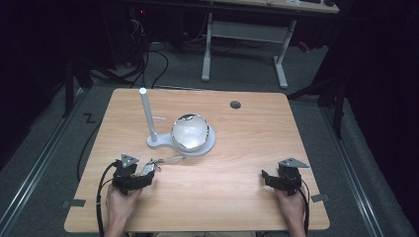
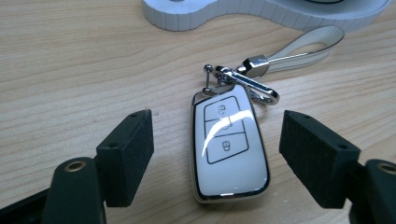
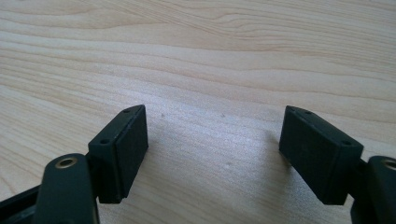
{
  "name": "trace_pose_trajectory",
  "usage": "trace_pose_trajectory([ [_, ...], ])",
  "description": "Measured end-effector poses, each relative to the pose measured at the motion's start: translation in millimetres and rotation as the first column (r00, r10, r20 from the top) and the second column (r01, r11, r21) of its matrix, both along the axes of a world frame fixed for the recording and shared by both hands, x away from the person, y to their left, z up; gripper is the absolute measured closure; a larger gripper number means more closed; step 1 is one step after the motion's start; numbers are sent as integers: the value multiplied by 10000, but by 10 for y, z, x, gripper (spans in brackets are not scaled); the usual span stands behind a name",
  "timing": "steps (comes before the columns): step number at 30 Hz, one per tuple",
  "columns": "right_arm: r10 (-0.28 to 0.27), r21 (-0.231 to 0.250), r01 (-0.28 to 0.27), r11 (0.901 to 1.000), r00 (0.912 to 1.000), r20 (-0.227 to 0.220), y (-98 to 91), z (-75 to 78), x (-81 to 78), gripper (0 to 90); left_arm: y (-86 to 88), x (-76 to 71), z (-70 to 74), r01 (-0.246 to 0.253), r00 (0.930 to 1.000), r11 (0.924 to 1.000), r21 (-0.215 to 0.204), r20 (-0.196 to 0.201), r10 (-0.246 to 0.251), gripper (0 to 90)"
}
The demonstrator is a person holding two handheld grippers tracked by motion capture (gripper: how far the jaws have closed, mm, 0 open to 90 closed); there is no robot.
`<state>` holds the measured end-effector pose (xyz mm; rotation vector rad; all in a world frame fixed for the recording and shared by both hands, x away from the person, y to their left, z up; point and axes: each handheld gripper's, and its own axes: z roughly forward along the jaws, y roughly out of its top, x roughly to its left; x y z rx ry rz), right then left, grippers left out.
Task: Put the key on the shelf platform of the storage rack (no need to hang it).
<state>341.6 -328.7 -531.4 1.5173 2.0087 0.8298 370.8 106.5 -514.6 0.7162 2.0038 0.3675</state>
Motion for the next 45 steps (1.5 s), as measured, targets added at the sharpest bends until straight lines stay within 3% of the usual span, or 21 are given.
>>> trace_pose_trajectory([
  [8,-5,4,5,10000,10000,-6,0,0,0,242,-53,53,-53,-24,10000,9999,153,-66,25,291],
  [9,2,-1,-2,10000,10000,-2,0,0,0,242,-69,70,-75,-62,9999,9994,338,-103,66,297],
  [16,-8,8,8,10000,10000,-7,1,0,-1,242,-128,102,-128,8,9999,9984,558,-116,-2,324],
  [22,3,-2,-3,10000,10000,-1,0,0,-1,242,-152,109,-138,-84,10000,9983,585,-40,87,417],
  [28,3,-3,-3,10000,10000,-1,0,0,-1,242,-154,92,-139,148,9999,9970,759,17,-150,493],
  [36,2,3,-2,10000,10000,-3,0,0,-1,242,-155,79,-139,279,9996,9969,733,14,-281,505],
  [45,9,-7,-9,10000,10000,0,0,-1,-2,241,-141,40,-61,504,9987,9979,415,21,-506,511],
])
